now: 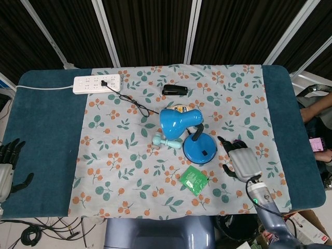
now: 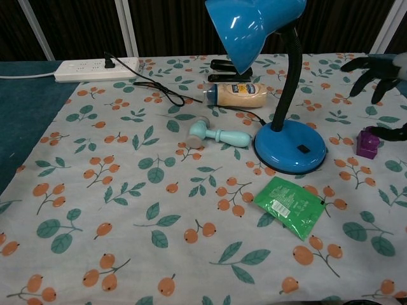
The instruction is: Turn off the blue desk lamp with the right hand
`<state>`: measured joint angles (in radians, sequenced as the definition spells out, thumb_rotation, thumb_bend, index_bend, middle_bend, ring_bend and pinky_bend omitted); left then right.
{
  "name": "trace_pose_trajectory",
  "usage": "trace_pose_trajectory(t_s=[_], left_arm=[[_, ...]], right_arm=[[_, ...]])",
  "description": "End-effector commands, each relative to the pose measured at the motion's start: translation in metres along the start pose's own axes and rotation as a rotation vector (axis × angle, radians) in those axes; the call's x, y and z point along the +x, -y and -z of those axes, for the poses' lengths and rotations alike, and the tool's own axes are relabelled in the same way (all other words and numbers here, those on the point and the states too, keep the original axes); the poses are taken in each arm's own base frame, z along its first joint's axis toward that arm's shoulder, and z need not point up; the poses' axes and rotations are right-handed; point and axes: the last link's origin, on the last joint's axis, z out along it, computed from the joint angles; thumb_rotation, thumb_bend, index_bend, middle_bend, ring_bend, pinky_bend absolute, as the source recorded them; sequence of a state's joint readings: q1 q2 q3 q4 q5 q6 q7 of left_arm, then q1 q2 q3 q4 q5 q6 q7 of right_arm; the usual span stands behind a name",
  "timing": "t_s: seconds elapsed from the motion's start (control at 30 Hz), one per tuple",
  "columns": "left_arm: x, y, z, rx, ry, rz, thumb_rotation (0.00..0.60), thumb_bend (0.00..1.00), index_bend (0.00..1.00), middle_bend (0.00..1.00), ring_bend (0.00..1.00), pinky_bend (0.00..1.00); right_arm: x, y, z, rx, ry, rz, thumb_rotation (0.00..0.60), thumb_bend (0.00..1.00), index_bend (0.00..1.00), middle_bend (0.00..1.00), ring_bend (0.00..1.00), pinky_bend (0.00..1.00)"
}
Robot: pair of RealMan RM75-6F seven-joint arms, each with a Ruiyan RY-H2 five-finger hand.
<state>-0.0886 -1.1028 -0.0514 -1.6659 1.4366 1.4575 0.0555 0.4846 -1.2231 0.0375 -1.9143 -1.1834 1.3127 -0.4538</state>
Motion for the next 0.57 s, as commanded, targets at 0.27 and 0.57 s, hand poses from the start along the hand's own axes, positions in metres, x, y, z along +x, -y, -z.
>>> trace_pose_trajectory(t_s=[0.27,0.57], left_arm=[[0.000,-0.001,0.000,0.000,-0.006,-0.001,0.600,0.29,0.00,0.00,0.00,0.00],[0.000,-0.002,0.001,-0.003,-0.010,-0.004,0.600,0.29,0.00,0.00,0.00,0.00]], right_arm=[[0.008,-0.046,0.079,-0.135,-0.158,0.079,0.600,0.20,0.00,0.08,0.18,0.13],[-0.009,-0.074,0.108,-0.197,-0.194,0.123,0.600,0.20,0.00,0.08,0.16,0.12]])
